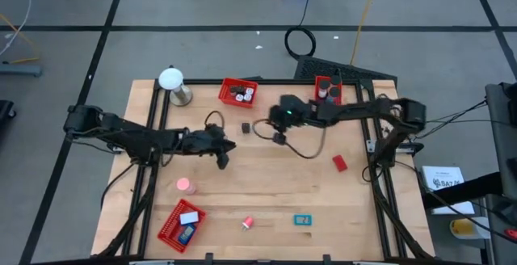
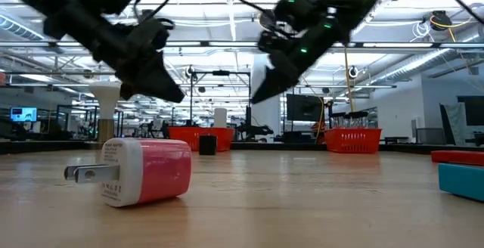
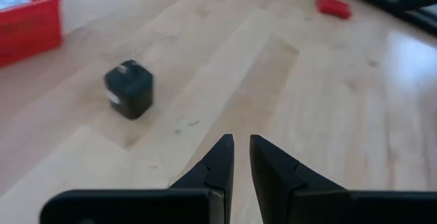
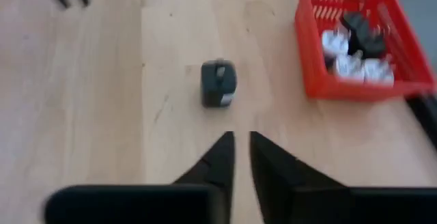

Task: Pick & Place Office items
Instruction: Put the black charger adapter into the top left red basket

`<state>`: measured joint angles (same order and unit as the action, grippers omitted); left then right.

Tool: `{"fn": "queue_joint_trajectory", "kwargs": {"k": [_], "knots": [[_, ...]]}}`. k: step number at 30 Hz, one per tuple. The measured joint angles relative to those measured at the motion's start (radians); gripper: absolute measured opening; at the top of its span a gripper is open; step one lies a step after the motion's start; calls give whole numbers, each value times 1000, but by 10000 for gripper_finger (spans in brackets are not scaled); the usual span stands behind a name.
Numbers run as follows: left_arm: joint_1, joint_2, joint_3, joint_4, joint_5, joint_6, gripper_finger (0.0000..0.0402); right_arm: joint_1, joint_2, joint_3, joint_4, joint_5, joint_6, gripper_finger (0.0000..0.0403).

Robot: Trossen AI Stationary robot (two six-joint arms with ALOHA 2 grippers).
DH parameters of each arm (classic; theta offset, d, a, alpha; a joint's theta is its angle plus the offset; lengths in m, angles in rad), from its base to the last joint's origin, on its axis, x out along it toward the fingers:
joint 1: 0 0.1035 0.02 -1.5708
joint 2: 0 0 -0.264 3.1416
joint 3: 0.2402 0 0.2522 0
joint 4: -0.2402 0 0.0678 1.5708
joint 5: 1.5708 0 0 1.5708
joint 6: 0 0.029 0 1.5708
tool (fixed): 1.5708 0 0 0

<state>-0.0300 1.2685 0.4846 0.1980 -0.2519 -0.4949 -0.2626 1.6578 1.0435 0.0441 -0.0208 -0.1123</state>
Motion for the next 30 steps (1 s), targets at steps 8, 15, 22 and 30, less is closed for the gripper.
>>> {"fn": "queue_joint_trajectory", "kwargs": {"k": [8, 15, 22, 30], "knots": [[34, 9, 232, -387, -22, -110, 47, 61, -228, -389, 207, 155, 172, 7], [59, 29, 306, -474, -19, -162, 47, 107, -336, -620, 490, 176, 216, 3], [49, 45, 309, -302, 8, 12, 47, 121, -392, -829, 901, 178, 195, 2], [79, 51, 310, -249, 102, -66, 46, 122, -462, -895, 949, 68, 234, 1]]}}
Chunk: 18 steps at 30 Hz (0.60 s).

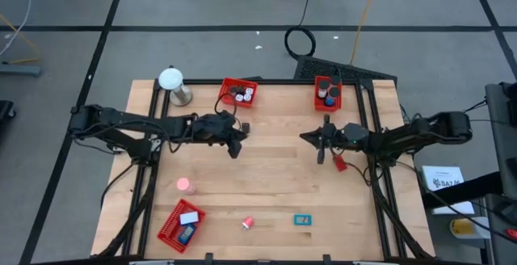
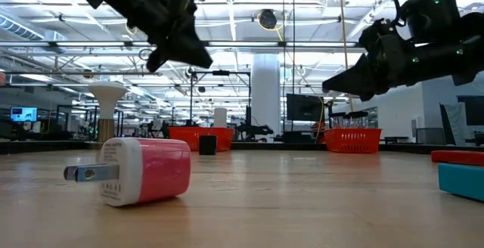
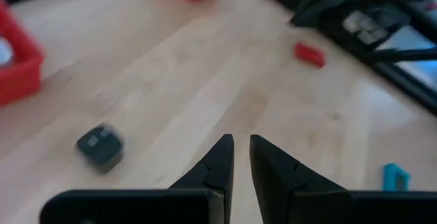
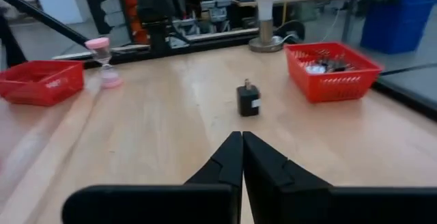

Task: Pick & Place Office items
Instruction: Put the black charger adapter into the top left red basket

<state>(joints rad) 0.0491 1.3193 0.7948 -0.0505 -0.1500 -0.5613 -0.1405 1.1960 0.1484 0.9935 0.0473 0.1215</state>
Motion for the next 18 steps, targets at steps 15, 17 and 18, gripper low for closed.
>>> {"fn": "queue_joint_trajectory", "kwargs": {"k": [15, 17, 18], "knots": [[105, 0, -1, -217, 62, -185, 85, 45, -12, 0, -85, 35, 20, 1], [122, 0, -1, -215, 63, -193, 114, 44, -12, 0, -87, 35, 20, 1], [130, 0, -1, -215, 63, -203, 131, 44, -12, 0, -86, 35, 18, 1]]}}
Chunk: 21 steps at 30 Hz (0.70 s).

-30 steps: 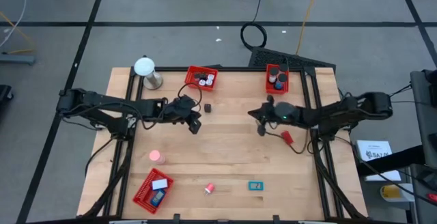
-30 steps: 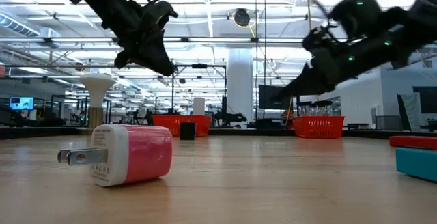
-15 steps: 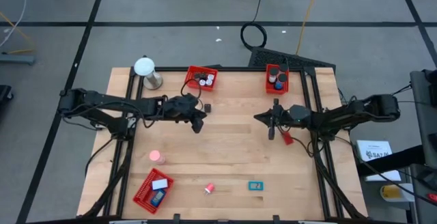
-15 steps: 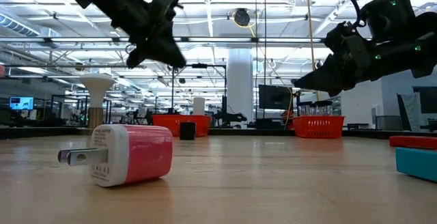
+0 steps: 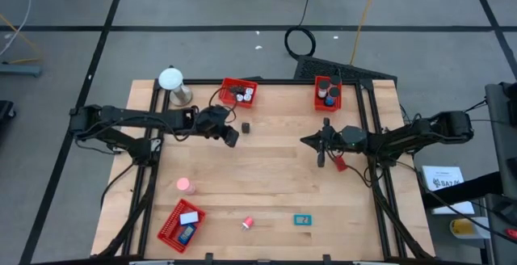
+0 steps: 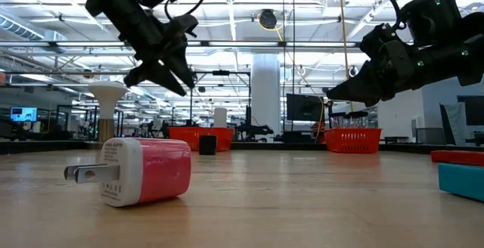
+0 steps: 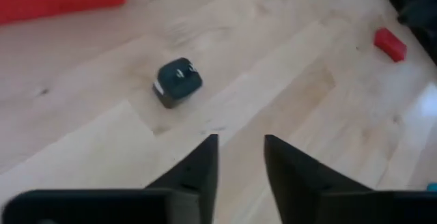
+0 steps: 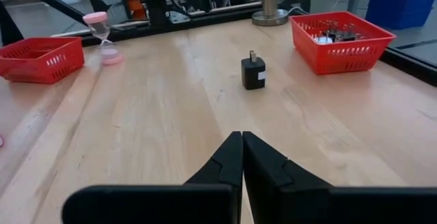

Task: Pick & Place Office items
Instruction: Put the black charger adapter into the top left red basket

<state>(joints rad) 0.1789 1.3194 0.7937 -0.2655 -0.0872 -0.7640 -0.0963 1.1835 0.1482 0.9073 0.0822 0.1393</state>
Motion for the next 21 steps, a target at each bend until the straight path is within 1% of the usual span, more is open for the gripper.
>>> {"fn": "queue_joint_trajectory", "kwargs": {"k": [4, 7, 10, 14, 16, 19, 21], "knots": [[29, 47, 36, -36, 16, -25, 194, 0, 0, 0, 0, 0, -2, 1], [39, 129, 127, -106, 39, -25, 234, -1, 0, 0, 0, 0, -2, 1], [45, 235, 243, -232, 38, -14, 264, -1, 0, 0, 0, 0, -2, 1], [61, 368, 405, -381, 31, 11, 293, -1, 0, 0, -1, 0, -2, 1], [67, 426, 476, -450, 2, 28, 303, -1, 0, 0, 0, 0, -2, 1], [76, 495, 560, -517, -46, 44, 314, -1, 0, 0, -1, 0, -2, 1], [85, 528, 596, -532, -53, 56, 318, -1, 0, 0, -1, 0, -2, 1]]}}
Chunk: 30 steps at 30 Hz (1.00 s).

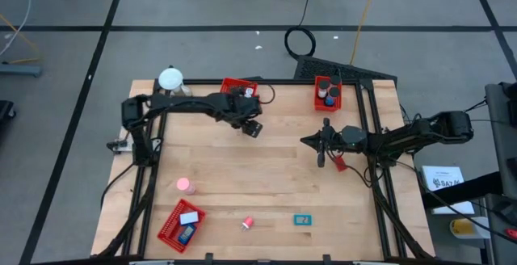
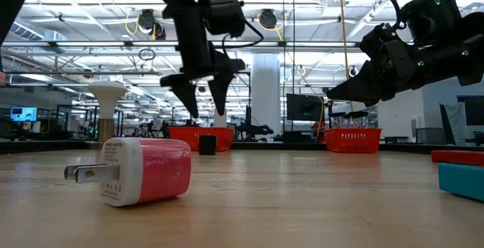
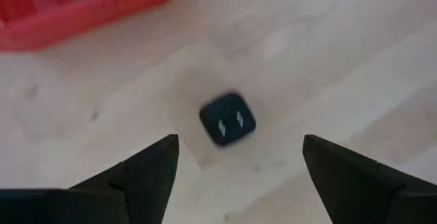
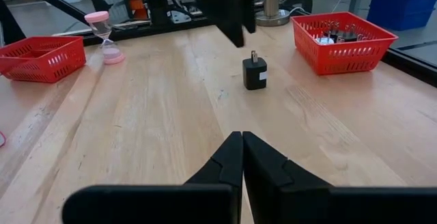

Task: Pick & Place Office items
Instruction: Put the black charger adapter into the top left red basket

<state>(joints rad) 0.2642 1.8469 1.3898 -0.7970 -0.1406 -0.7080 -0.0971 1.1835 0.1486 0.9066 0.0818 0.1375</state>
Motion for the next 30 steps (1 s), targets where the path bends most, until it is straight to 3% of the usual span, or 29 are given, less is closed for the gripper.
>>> {"fn": "queue_joint_trajectory", "kwargs": {"k": [7, 18, 26, 30], "knots": [[24, 83, 41, -5, -1, -13, 319, 0, 0, 0, 0, -3, 0, 1], [28, 111, 36, -14, 8, -56, 316, 0, 0, 1, 0, -4, 0, 1], [37, 112, 35, -13, -19, -57, 247, 0, 0, 1, 1, -4, 0, 1], [37, 112, 35, -11, -40, -77, 232, 0, 0, 1, 1, -5, 0, 1]]}}
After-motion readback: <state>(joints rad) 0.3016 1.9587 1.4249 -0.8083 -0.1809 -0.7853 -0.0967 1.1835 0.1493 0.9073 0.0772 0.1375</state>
